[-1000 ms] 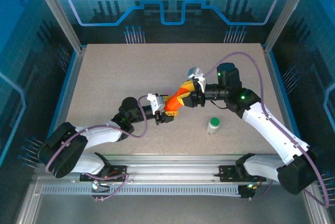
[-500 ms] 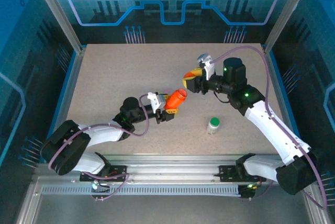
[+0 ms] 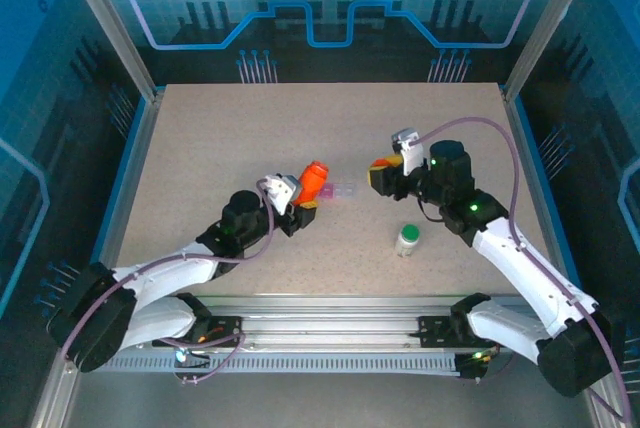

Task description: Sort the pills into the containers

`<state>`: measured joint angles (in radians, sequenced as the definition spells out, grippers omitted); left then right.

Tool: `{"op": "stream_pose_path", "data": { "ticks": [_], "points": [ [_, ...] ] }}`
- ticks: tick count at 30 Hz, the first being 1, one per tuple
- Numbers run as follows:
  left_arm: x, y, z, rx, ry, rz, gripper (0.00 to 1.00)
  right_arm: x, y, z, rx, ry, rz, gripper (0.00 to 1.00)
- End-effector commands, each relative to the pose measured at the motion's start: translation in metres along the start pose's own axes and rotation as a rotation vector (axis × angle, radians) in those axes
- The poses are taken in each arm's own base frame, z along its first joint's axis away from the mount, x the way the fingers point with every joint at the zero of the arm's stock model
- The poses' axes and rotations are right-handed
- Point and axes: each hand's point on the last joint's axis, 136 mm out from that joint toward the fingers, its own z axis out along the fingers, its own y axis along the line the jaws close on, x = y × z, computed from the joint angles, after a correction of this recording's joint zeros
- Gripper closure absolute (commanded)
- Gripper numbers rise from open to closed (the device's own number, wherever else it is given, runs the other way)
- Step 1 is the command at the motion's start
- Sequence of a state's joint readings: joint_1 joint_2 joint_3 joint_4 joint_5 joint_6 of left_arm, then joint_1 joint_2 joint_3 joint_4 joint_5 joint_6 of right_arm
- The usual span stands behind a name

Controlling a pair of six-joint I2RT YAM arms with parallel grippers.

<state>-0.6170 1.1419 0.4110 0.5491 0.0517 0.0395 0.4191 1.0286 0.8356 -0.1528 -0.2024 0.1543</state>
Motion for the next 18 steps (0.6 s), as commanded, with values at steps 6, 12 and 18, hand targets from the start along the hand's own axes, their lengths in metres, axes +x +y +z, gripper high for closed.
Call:
{"op": "stream_pose_path", "data": {
  "ticks": [6, 12, 18],
  "points": [
    [0.034, 0.020, -0.016, -0.127, 0.195, -0.068, 0.86, 0.003, 0.004, -0.008, -0.031, -0.123, -0.012, 0.76],
    [0.018, 0.020, -0.025, -0.130, 0.221, 0.041, 0.85, 0.008, 0.007, -0.011, -0.051, -0.147, -0.014, 0.76],
    [0.024, 0.031, -0.023, -0.122, 0.278, 0.110, 0.85, 0.008, 0.013, -0.014, -0.084, -0.163, 0.000, 0.76]
  ]
}}
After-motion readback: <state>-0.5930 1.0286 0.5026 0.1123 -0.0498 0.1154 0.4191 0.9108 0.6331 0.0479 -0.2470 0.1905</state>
